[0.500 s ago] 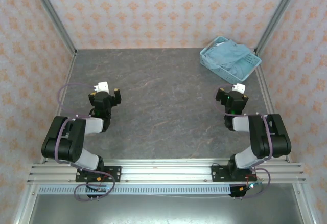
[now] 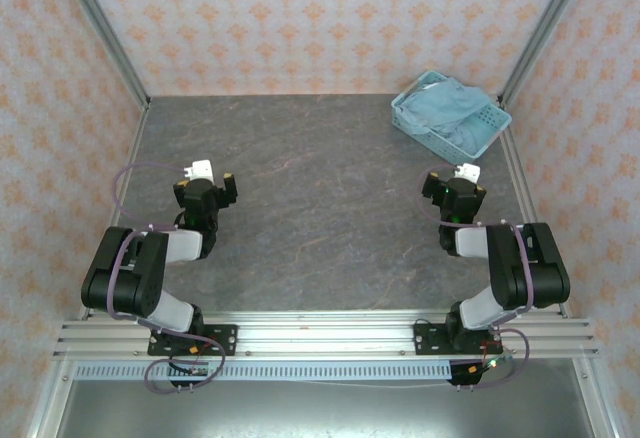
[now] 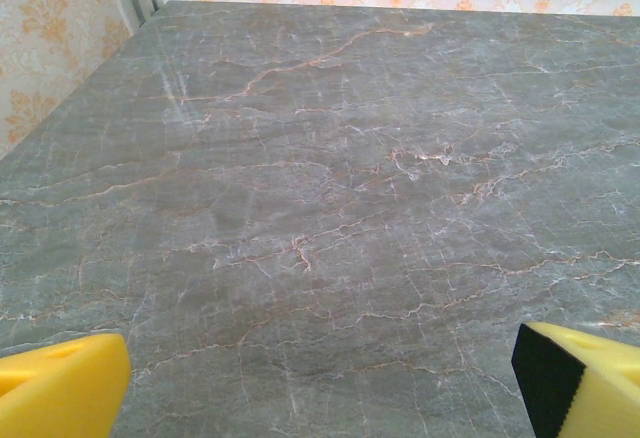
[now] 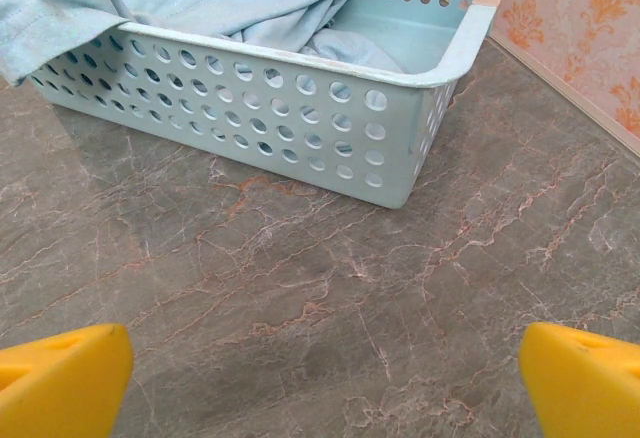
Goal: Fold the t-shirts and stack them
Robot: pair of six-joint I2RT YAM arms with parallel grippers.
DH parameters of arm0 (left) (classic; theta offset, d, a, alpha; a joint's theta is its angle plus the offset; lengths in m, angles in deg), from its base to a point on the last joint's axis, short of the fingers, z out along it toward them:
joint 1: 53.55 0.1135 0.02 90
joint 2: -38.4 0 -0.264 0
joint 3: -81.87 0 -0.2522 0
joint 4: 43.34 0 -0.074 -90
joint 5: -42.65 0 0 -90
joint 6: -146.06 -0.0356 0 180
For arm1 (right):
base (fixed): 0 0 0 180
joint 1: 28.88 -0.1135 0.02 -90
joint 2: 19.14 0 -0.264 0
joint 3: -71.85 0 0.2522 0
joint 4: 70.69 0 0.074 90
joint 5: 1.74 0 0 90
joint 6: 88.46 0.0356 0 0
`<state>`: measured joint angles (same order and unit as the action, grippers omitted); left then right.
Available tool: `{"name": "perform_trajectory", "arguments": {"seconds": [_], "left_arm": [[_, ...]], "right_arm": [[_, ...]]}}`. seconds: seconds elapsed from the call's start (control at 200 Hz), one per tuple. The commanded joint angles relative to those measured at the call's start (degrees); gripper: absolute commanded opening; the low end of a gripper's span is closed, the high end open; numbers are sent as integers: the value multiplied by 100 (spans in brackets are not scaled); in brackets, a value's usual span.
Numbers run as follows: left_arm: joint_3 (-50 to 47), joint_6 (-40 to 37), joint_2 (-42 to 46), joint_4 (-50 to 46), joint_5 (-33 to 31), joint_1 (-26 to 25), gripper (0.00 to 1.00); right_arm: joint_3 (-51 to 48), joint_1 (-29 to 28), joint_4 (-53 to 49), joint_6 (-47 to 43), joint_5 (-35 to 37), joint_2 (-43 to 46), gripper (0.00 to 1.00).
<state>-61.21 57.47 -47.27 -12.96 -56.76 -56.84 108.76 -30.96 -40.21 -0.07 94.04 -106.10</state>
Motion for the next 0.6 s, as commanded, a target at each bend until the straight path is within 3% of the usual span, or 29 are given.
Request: {"name": "perform_trajectory", "arguments": {"seconds": [0.0,0.155,0.235,0.355,0.41,0.44,0.475,0.515,0.555,0.595], "left_arm": [[75,-96,-3,-61,-42,13,100],[134,-131,149,-229,-4,-2,100],[623,-211,932,-1616,-790,-293,100],[859,-50,2128,-1463,-1604,-696,100],[2026,1452,2316,-3376,-2303,-648,100],[3004,2309,2251,-5454,-2290,-567,100],[3947,3135,1967,-6883,-2480,-466,100],[4596,3374,1606,-7433,-1693,-201,100],[5013,3378,1288,-7504,-575,103,100],[5296,3446,1084,-7508,-151,135,100]], "right_arm": [[26,-9,131,-1,89,-16,99],[16,-36,174,-85,104,192,99],[923,-386,-2110,-144,740,1289,99],[2724,-487,-4221,1072,874,2086,99],[3750,-402,-5510,1715,687,1953,99],[4131,-351,-5880,2279,907,1754,100],[4389,-109,-5872,2465,256,1537,99],[4772,117,-5909,2642,-316,1207,99],[5331,152,-6345,2806,-143,807,99],[5964,156,-6822,2864,45,350,99]]}}
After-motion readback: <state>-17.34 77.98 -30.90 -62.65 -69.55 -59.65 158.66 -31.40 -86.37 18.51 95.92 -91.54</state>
